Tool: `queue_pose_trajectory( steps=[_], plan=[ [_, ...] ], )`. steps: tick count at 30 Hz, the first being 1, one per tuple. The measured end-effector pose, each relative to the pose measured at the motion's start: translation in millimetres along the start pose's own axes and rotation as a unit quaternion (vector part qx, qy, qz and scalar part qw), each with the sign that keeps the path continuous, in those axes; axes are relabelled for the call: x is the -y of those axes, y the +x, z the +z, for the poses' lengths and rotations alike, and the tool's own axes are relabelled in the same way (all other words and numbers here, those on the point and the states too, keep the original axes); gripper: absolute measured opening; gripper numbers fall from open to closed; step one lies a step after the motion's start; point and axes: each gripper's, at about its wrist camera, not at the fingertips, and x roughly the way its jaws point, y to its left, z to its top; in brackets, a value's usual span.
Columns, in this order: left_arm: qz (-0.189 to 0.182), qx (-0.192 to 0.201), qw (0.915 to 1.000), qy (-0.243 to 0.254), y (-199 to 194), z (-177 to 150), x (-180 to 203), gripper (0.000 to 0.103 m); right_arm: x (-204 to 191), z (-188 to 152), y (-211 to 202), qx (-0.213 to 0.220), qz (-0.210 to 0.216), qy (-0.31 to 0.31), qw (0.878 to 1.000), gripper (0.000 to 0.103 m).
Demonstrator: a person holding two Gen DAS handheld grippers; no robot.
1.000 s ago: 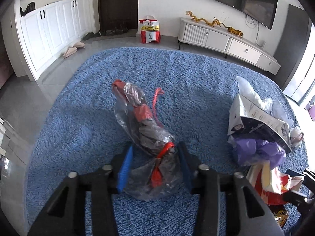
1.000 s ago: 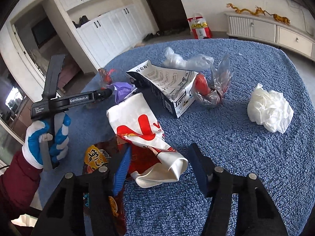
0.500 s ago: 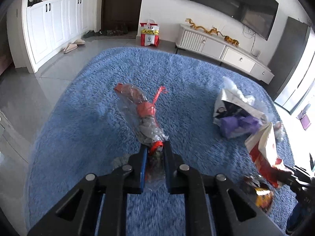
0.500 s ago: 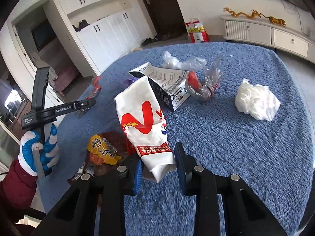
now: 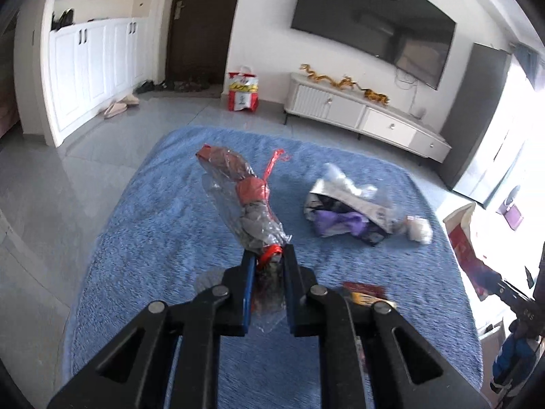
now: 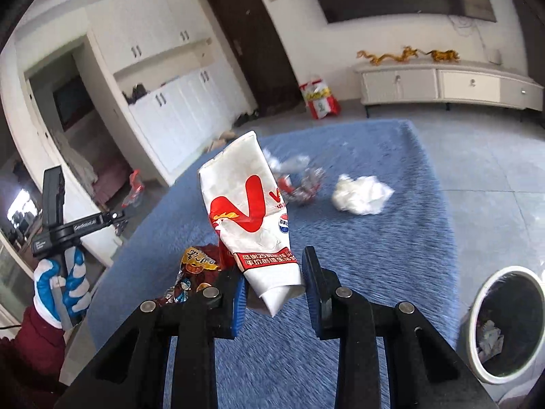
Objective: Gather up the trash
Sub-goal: 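Carry the plastic bag and wrapper to the bin and release both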
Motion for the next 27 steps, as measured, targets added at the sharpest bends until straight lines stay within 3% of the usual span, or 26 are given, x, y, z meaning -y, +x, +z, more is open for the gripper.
queue_pose_trajectory(
  steps=[7, 13, 19, 27],
  plan=[
    [-0.038, -0.006, 0.9976, 0.058, -11, -2, 72, 0.014, 47, -15, -53, 0.049, -0.02, 0.042, 0.998, 0.03],
    [-0.086, -0.036, 0.987, 0.131, 6, -12, 160, 0.014, 103, -38, -91, 0.076, -0.07, 0.093, 0.99, 0.03],
    [-0.144, -0.081, 0.9644, 0.206, 42, -35, 257, 0.014, 174, -68, -119, 0.081, -0.14, 0.168, 0.973, 0.03],
    [-0.203, -0.139, 0.9243, 0.291, 97, -68, 386, 0.014, 248, -85, -122, 0.055, -0.23, 0.213, 0.948, 0.03]
  ],
)
